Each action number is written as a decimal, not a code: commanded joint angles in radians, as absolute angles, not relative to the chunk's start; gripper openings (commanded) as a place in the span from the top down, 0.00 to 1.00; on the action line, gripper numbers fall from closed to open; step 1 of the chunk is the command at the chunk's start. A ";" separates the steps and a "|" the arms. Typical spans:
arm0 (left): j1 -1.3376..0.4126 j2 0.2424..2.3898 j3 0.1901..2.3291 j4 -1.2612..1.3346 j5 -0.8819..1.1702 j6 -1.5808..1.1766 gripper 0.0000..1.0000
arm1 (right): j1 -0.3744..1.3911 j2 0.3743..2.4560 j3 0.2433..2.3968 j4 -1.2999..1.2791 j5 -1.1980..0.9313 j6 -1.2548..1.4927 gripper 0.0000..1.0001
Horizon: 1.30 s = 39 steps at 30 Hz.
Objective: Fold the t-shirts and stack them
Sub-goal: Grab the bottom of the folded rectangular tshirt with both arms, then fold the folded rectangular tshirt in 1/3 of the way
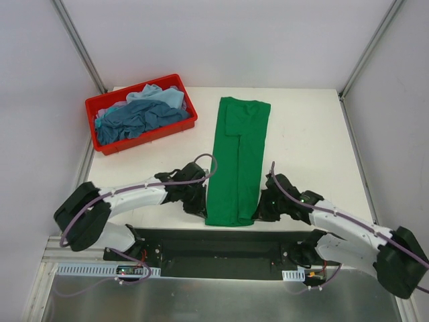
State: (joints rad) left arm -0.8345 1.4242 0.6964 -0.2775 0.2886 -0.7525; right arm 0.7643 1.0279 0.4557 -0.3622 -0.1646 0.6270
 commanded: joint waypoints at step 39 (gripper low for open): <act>-0.442 2.002 1.683 -0.383 0.357 -0.488 1.00 | 0.224 1.686 1.238 -0.241 -0.348 0.276 1.00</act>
State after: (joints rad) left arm -0.4656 1.9491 1.6142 -0.3542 0.3508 -0.5224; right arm 0.2447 1.6272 1.1694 -0.2806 -0.3489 0.2932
